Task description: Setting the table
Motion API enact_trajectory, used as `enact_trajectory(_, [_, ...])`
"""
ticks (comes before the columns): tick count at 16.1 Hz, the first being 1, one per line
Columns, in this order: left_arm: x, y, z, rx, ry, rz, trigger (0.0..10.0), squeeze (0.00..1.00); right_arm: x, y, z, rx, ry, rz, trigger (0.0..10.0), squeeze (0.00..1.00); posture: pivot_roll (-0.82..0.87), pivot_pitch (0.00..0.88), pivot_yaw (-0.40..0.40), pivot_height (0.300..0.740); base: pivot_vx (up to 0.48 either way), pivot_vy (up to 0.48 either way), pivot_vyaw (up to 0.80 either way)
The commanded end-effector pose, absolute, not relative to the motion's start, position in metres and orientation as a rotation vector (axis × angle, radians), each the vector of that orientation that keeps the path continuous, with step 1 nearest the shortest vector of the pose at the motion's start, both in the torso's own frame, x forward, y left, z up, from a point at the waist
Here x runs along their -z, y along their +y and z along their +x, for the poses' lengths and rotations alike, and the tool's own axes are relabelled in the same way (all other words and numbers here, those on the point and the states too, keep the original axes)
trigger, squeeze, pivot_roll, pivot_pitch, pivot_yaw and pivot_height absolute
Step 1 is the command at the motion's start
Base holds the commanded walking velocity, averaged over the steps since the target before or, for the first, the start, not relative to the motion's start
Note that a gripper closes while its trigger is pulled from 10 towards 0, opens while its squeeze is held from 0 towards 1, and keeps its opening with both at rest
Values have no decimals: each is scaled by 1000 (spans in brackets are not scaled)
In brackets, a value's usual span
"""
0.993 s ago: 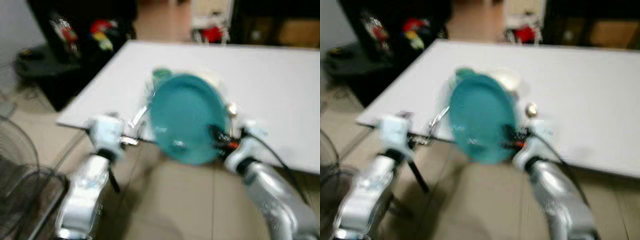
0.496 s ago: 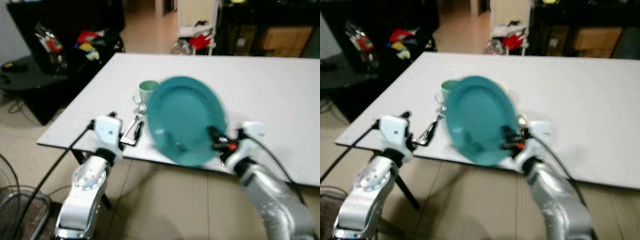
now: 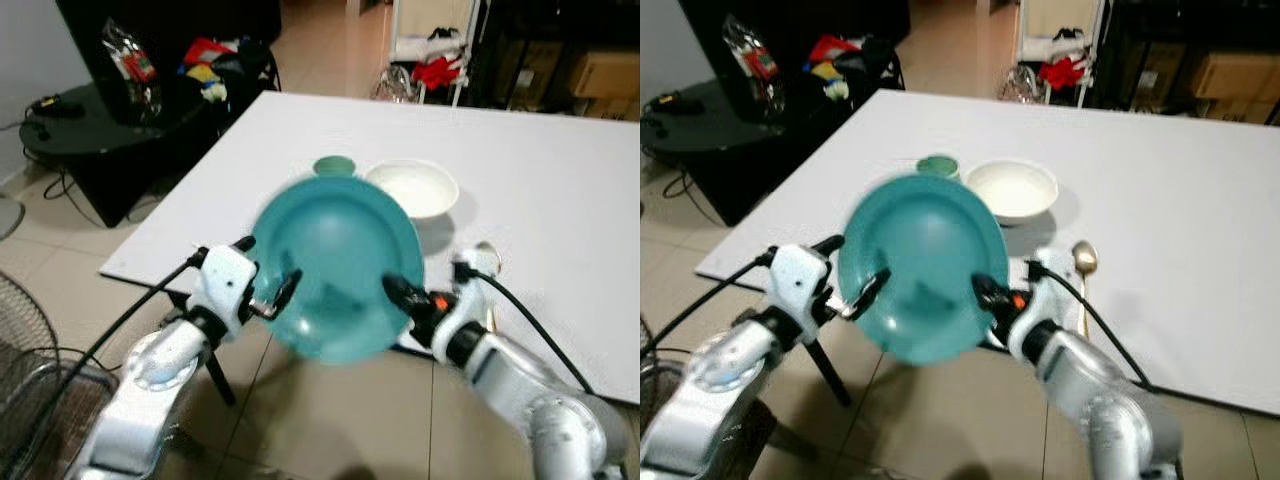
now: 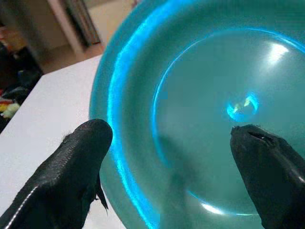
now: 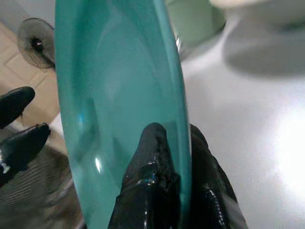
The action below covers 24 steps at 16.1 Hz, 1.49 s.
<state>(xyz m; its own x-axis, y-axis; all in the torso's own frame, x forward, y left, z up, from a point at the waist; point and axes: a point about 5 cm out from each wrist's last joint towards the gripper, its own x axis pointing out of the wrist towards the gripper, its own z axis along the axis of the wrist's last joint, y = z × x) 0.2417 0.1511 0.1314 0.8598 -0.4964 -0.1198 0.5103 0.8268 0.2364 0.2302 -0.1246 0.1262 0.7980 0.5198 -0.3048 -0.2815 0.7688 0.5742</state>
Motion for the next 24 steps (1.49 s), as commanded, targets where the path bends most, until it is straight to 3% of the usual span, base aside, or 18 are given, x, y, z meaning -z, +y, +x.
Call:
enact_trajectory(1, [-133,158,240,554,75,272,10000,0,-132,-116,230,-525,508,586,10000,0,-45,0,61,740,0,0,0])
enact_trajectory(4, [-134,160,232,625,112,241,10000,0,-126,-112,230,-527,609,678,10000,0,-40,0,48,740,0,0,0])
enact_trajectory(7, [-132,156,215,758,184,239,10000,0,-100,-126,234,-338,814,679,10000,0,-26,0,35,740,0,0,0])
enact_trajectory(14, [-134,154,214,741,195,194,10000,0,-111,-145,255,-199,712,919,10000,0,-29,0,34,740,0,0,0])
enact_trajectory(24, [-137,146,215,782,202,164,10000,0,-100,-155,255,-97,768,1147,10000,0,-33,0,38,740,0,0,0])
